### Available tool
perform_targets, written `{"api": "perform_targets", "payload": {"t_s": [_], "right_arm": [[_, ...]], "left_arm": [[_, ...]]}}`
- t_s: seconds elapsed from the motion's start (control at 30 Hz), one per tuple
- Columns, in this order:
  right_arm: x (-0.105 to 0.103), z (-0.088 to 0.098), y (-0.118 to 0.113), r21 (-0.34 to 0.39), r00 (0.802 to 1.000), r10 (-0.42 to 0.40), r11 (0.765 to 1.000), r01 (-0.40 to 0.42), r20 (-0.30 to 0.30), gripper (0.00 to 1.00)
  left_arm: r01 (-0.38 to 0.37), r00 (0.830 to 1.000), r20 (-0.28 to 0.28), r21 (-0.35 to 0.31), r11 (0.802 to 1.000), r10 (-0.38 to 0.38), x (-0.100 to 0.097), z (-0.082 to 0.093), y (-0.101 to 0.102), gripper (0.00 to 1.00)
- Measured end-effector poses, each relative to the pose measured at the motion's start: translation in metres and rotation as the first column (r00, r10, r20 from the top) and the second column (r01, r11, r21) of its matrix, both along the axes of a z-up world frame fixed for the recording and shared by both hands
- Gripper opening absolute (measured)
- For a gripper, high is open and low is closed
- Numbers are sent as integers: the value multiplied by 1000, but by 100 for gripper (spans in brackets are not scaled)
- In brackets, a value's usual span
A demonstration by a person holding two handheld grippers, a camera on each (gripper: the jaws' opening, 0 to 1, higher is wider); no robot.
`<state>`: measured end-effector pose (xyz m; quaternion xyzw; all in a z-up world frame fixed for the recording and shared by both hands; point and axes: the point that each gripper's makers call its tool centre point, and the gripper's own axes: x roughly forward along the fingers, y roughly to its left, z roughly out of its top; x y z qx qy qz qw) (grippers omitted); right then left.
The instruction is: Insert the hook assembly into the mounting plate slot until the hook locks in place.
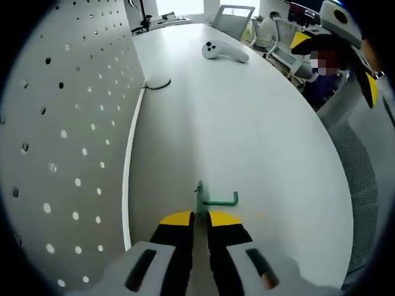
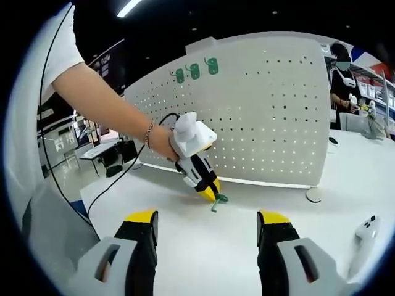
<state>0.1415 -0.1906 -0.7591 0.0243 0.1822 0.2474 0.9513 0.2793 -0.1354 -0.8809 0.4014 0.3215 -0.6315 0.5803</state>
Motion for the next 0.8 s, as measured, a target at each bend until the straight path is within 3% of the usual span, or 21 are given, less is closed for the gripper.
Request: {"api": "perform_targets", "payload": {"t_s": [0.43,0.57,0.7,0.8], "right_arm": [[0,-2,0,-14,1000,0,1000,-1,-8,64],[0,-3,-1,-12,1000,-1,1000,1,-9,64],[0,-3,-1,-10,1000,-2,1000,2,-12,64],[0,-3,-2,-7,1000,-6,1000,6,-11,64]], "left_arm": [[-2,1000,13,10,1000,2,2,-1,0,3],[62,995,74,11,998,-63,2,0,-1,3],[29,998,55,-2,1000,-29,2,0,0,2],[46,995,84,0,999,-45,3,2,1,2]]}}
